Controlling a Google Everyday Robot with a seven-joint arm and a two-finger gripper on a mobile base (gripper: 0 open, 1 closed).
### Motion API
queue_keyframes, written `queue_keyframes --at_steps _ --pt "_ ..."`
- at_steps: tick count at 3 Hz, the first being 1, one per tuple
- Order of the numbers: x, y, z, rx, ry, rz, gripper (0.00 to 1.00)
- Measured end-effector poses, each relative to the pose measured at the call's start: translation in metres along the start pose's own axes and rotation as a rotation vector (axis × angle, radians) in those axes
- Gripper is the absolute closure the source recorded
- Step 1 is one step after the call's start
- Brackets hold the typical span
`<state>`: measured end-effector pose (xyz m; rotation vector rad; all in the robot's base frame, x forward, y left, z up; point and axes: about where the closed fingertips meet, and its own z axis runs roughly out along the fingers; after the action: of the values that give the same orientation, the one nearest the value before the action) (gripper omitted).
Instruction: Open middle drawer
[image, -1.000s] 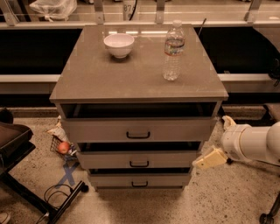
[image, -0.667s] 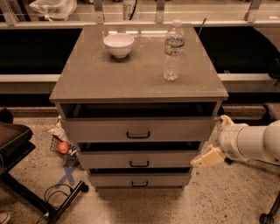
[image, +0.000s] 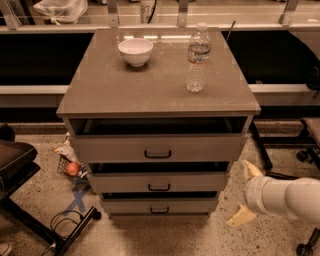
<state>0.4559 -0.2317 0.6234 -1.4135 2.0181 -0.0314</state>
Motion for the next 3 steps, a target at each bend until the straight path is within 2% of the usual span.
queue_keyframes --at_steps 1,2,3 --pt "0.008 0.016 0.023 -0.014 -0.004 -0.100 0.00" --pt "0.014 0.030 0.058 -0.025 -0.019 -0.098 0.00" --pt "0.013 0.030 0.065 -0.020 -0.020 -0.094 0.00"
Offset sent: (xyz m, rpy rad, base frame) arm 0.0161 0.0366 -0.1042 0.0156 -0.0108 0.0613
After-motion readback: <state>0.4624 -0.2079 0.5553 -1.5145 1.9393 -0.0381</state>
